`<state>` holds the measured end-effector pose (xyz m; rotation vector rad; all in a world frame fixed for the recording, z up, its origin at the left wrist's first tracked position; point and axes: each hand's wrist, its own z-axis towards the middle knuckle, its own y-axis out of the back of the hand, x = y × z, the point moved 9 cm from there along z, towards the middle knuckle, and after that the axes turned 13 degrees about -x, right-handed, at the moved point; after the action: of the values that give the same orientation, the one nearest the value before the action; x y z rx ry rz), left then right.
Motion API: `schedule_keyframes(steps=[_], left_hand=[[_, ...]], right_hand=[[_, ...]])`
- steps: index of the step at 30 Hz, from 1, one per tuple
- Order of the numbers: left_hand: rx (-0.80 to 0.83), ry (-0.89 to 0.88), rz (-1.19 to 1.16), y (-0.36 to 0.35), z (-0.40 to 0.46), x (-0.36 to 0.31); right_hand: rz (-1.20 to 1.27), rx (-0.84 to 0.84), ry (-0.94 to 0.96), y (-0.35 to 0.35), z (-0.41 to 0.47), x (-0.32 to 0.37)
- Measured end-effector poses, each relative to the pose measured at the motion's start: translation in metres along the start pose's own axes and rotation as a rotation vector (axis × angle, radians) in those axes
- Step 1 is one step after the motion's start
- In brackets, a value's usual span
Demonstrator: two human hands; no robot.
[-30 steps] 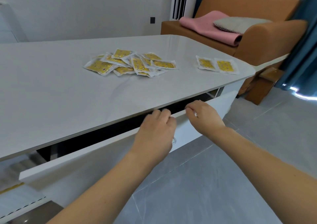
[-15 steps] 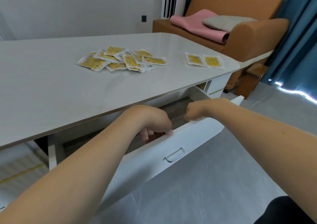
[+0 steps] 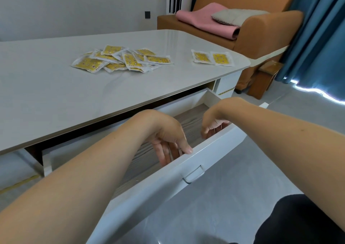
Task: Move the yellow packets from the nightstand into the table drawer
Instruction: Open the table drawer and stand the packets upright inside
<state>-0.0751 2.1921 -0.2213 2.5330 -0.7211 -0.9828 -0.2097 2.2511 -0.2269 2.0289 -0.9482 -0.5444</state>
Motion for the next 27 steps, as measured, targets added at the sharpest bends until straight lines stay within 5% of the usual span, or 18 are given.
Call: schedule_keyframes(steps=[5,10,14,18,22,27], left_hand=[[-0.332,-0.113,-0.031,0.046,0.007,-0.030],[-0.897,-0.305,0.094,0.133,-0.002,-0.070],[-1.132,-0.423,0.072,0.171,0.012,-0.101],[-1.229,-0.417,0.058,0.198,0.053,-0.129],[-1.252,-0.433,0.065,0.220,0.099,-0.159],[-1.221,-0.364,-0.008,0.255,0.160,-0.184]], right_hand=[[0.267,-0.076,0.067,0.030,0.013,-0.010],[0.670,-0.525,0.136,0.124,0.027,-0.050],[0.741,-0.832,0.157,0.178,0.046,-0.086],[0.826,-1.023,0.115,0.209,0.086,-0.120],[0.662,-1.152,-0.001,0.232,0.131,-0.150],[0.516,-1.170,-0.101,0.253,0.194,-0.171]])
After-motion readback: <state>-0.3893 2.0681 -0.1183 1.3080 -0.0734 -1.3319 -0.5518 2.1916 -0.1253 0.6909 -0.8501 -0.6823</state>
